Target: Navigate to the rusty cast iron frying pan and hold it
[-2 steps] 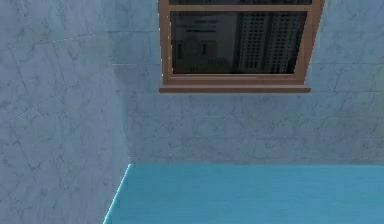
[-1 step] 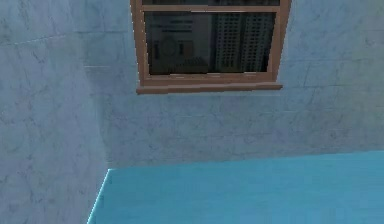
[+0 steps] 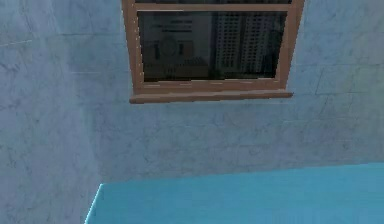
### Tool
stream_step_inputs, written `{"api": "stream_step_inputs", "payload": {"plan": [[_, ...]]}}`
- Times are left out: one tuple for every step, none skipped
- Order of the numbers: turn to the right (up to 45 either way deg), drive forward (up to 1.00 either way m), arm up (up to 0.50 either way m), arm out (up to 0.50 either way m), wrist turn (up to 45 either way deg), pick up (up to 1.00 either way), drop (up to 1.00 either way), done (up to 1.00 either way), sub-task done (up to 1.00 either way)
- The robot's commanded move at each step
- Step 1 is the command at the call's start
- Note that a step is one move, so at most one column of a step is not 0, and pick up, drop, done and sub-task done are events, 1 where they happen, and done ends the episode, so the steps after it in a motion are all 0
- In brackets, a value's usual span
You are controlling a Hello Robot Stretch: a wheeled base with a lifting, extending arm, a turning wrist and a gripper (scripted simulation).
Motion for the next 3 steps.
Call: {"api": "stream_step_inputs", "payload": {"plan": [[45.0,0.0,0.0,0.0,0.0,0.0,0.0,0.0,0.0],[3.0,0.0,0.0,0.0,0.0,0.0,0.0,0.0,0.0],[0.0,0.4,0.0,0.0,0.0,0.0,0.0,0.0,0.0]]}}
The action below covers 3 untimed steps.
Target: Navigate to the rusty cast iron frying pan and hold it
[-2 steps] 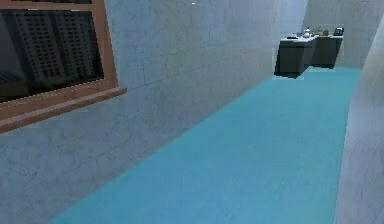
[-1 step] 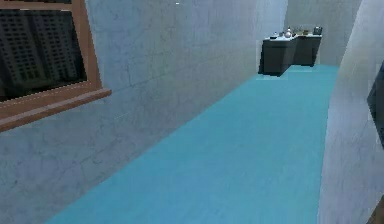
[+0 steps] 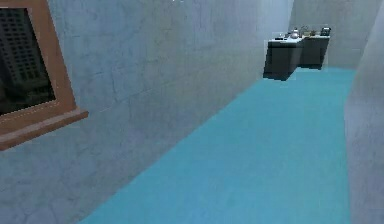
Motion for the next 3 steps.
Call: {"api": "stream_step_inputs", "payload": {"plan": [[30.0,0.0,0.0,0.0,0.0,0.0,0.0,0.0,0.0],[0.0,1.0,0.0,0.0,0.0,0.0,0.0,0.0,0.0],[3.0,0.0,0.0,0.0,0.0,0.0,0.0,0.0,0.0]]}}
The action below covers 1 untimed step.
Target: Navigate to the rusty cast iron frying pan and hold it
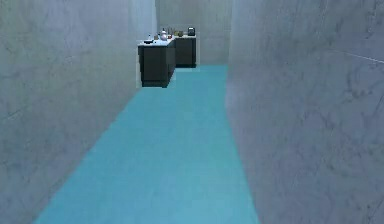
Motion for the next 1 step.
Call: {"api": "stream_step_inputs", "payload": {"plan": [[-45.0,0.0,0.0,0.0,0.0,0.0,0.0,0.0,0.0]]}}
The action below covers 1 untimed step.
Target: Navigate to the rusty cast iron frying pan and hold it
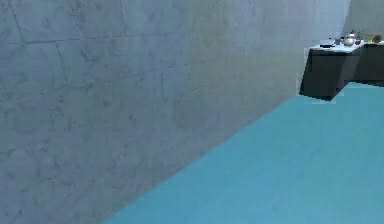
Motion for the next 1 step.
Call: {"api": "stream_step_inputs", "payload": {"plan": [[-42.0,0.0,0.0,0.0,0.0,0.0,0.0,0.0,0.0]]}}
